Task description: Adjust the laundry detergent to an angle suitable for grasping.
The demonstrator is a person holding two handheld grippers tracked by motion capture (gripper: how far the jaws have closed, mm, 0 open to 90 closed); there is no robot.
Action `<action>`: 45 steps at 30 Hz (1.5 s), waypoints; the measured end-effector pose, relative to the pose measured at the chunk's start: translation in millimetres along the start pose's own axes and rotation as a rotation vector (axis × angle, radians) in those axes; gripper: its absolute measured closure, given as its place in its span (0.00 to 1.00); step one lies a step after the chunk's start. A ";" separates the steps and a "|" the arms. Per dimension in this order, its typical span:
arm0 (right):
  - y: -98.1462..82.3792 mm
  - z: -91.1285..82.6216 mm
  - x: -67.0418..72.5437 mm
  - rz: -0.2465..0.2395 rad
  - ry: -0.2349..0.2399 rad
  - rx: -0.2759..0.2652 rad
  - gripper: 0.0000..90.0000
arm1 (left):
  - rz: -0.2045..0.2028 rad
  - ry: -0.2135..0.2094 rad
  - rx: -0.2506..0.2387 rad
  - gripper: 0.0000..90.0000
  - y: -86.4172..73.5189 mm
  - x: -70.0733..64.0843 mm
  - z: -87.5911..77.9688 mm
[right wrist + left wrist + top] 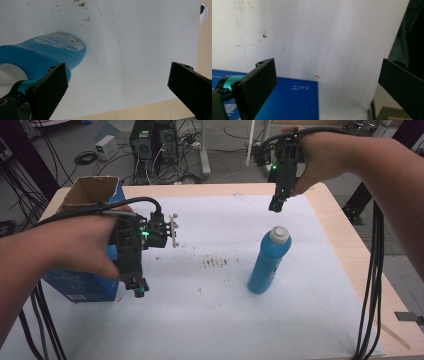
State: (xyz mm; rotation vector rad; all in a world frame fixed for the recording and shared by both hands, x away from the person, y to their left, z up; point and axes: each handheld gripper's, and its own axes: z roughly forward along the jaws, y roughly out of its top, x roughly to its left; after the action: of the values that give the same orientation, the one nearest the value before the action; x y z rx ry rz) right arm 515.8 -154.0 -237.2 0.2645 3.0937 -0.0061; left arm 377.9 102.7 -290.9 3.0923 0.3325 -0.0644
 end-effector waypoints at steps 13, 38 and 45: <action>-24.8 4.0 -10.2 0.057 0.003 -0.016 0.02 | -0.055 -0.014 -0.142 0.02 21.4 -11.4 -13.8; -68.1 10.0 -18.0 0.207 -0.014 -0.031 0.02 | -0.176 0.018 -0.417 0.02 88.9 -35.6 -28.1; -67.6 11.2 -18.3 0.203 -0.014 -0.035 0.02 | -0.264 0.040 -0.489 0.02 105.2 -36.0 -25.5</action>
State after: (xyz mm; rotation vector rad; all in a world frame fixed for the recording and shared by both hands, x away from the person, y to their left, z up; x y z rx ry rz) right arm 522.7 -223.8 -247.6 0.5729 3.0340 0.0512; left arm 366.2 -6.8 -261.0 2.5553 0.6471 0.0646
